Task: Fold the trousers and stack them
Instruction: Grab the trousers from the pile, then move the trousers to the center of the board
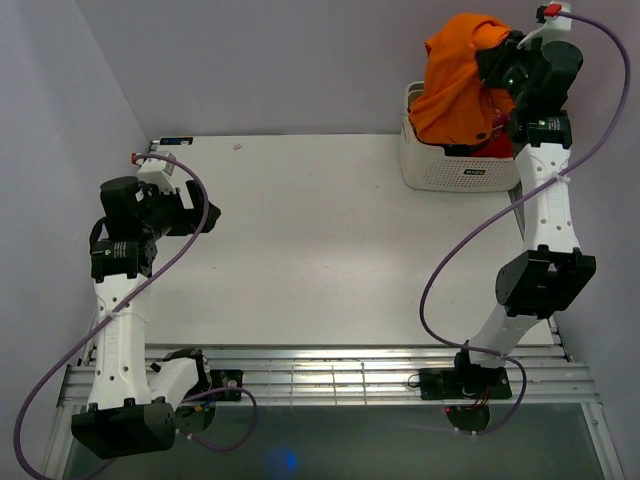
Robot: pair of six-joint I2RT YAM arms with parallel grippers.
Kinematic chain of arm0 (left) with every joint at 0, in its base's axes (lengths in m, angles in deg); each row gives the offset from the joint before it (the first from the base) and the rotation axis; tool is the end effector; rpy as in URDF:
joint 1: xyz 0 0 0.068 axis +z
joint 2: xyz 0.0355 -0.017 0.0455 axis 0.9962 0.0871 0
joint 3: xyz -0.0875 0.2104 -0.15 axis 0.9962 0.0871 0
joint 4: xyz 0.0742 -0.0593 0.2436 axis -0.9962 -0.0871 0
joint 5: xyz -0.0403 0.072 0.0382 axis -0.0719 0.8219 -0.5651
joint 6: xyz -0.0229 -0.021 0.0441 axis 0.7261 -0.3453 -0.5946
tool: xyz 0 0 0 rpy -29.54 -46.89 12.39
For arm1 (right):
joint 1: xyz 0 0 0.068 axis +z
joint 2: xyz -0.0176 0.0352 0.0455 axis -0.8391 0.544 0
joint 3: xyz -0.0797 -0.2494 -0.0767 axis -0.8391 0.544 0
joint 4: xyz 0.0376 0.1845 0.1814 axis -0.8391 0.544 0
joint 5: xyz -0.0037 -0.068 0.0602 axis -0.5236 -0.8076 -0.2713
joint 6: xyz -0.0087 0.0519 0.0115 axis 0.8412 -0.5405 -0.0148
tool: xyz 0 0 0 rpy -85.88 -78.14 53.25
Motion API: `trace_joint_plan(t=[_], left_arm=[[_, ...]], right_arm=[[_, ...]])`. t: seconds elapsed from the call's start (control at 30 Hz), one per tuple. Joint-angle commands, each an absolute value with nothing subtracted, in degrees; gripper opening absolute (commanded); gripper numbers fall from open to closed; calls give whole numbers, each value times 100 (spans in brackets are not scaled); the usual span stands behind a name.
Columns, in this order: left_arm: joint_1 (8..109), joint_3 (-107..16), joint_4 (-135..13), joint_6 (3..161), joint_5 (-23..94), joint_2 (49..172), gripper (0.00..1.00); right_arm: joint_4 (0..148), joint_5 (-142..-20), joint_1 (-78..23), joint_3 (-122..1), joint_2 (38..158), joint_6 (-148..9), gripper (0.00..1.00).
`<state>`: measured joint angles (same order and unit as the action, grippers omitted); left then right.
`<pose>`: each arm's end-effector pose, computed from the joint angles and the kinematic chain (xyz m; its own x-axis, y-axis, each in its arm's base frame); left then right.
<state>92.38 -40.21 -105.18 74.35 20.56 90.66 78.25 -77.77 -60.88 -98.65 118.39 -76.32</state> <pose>0.1936 0.0108 0.3816 -0.5287 -0.1367 -0.8377 0.1795 0.9466 -0.2677 0.4062 -0.0202 0.4985 0.0997 0.2293 -0.9683 -0.1574 0.9645 0.2122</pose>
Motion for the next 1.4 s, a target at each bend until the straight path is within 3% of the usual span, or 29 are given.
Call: trace_joint_plan(t=[0.0,0.33,0.57,0.73,0.97,1.13,1.37], left_arm=[[9238,-4121,-10269,7680,1875,8824,98],[9238,-4613,-10313,7795,1761,8859,98],[9238,-4640,-10383,7400,1603,8719,98],[9238,-4534,-10532,7101,1357,8684,98],[9238,-4244,-10611,7030,1357,8701,98],[9238,-4016,-10612,7169,1584,8868,98],[9238,-3752,-10594,7443,1463,9316,96]], right_arm=[[6140,-7507,-6109,-10157,10928,-7667,8],[5937,-6523,-6074,-9465,9373,-7922,8],[6102,-4924,-5626,-6876,8010,-7589,8],[7139,-4807,-4380,-5676,7632,-6004,8],[9064,-5405,-2594,-5595,9009,-4188,8],[10714,-5800,-1671,-7103,11171,-3344,8],[10964,-6600,-1046,-7609,12061,-3220,8]])
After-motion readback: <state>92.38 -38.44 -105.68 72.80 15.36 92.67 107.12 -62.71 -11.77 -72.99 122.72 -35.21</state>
